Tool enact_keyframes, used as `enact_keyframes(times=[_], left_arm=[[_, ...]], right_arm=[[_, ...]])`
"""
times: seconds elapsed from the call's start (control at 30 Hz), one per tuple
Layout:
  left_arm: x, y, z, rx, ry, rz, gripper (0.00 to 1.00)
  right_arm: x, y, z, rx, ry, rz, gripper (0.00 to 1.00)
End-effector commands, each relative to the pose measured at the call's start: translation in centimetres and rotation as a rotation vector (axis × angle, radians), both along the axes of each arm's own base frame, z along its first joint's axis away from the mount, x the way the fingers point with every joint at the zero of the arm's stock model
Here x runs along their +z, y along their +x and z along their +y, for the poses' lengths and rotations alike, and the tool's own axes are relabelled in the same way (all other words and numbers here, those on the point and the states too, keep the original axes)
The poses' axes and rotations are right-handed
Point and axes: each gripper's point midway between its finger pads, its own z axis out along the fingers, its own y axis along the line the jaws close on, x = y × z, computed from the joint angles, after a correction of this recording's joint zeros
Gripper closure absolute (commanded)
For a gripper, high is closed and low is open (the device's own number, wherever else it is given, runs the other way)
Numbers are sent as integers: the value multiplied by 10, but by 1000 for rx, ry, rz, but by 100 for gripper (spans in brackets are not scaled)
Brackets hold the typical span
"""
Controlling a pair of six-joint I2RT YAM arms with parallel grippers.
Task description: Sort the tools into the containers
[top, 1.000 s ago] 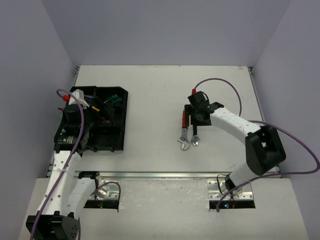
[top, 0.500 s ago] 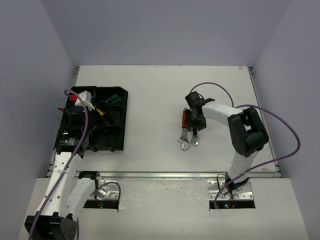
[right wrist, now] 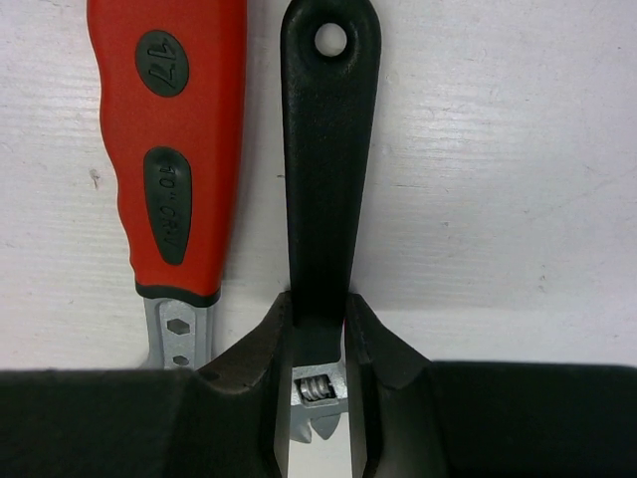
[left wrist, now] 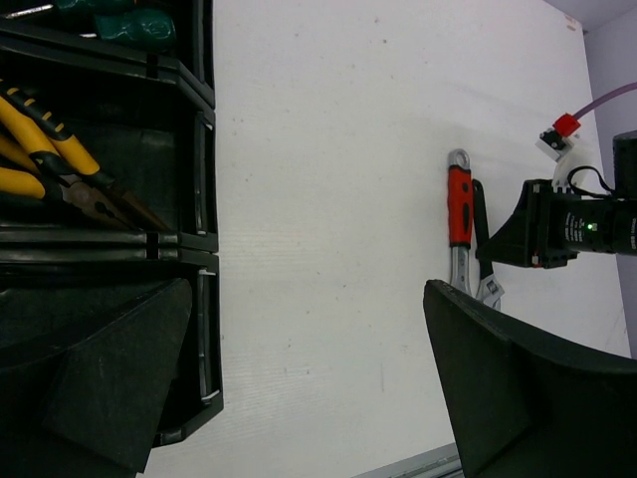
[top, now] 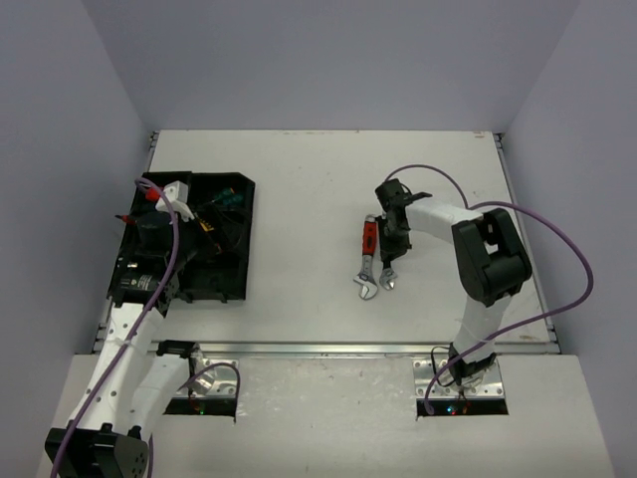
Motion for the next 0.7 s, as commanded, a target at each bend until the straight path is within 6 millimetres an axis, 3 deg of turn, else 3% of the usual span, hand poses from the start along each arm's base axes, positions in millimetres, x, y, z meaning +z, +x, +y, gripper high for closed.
enact_keyframes(times=[0.0, 0.3, 0.43, 0.6, 0.67], left_arm=[[10, 6, -4, -24, 2, -53, 0], [0, 6, -22, -82, -96, -11, 0], [-6, 7, -37, -123, -167, -14, 0], [4, 7, -67, -219, -226, -70, 0], [17, 7, -97, -292, -278, -130, 0]], right_arm=[[-22, -30, -5, -2, 14, 75, 100], [60, -12, -10, 1, 26, -197, 100], [73, -16, -10, 23, 34, -249, 100], [98, -19, 11, 112, 83, -362, 100], [114, -19, 34, 186, 112, -438, 100]])
